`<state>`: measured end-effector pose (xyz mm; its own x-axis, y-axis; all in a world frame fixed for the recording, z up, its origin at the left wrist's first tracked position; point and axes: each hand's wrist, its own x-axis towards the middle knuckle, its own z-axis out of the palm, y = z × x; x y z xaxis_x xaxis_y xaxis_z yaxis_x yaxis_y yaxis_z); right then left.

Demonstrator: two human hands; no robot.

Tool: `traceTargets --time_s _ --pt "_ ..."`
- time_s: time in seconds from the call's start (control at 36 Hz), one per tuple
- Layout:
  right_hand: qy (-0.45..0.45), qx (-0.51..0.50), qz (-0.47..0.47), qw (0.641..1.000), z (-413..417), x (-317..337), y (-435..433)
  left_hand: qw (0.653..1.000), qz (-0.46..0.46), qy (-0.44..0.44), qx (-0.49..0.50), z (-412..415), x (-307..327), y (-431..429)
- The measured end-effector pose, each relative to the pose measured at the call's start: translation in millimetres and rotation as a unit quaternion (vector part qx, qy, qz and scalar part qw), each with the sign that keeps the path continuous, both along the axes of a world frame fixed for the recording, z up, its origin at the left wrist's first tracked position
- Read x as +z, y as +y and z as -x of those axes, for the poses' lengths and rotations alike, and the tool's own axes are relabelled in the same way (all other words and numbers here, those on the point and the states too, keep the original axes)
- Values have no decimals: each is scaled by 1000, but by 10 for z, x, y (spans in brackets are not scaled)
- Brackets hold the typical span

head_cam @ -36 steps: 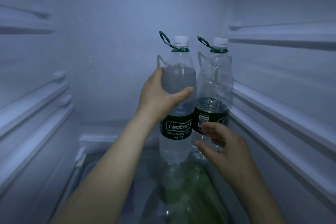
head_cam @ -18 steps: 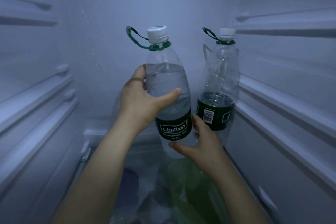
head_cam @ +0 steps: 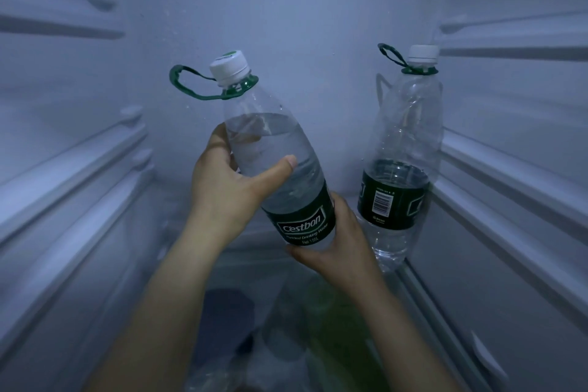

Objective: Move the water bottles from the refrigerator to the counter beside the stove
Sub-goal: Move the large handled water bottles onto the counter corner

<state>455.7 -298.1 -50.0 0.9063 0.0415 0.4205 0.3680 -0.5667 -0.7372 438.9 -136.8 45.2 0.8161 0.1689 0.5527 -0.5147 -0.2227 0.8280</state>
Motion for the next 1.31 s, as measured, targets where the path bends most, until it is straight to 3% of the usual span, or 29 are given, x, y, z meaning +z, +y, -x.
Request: traceTargets --time_s 0.28,0.78,1.08,1.31 --pt "-43 -17 -39 998 30 -65 -4 1000 -14 26 4 127 -77 -130" --pt "-104 -49 -90 989 318 -29 -132 999 -18 -9 -30 412 91 -324" --pt "-113 -31 -28 993 850 195 -329 999 -22 -25 -29 862 277 -387" --pt "-85 -27 17 996 1472 301 -541 997 49 -31 -42 1295 189 -541"
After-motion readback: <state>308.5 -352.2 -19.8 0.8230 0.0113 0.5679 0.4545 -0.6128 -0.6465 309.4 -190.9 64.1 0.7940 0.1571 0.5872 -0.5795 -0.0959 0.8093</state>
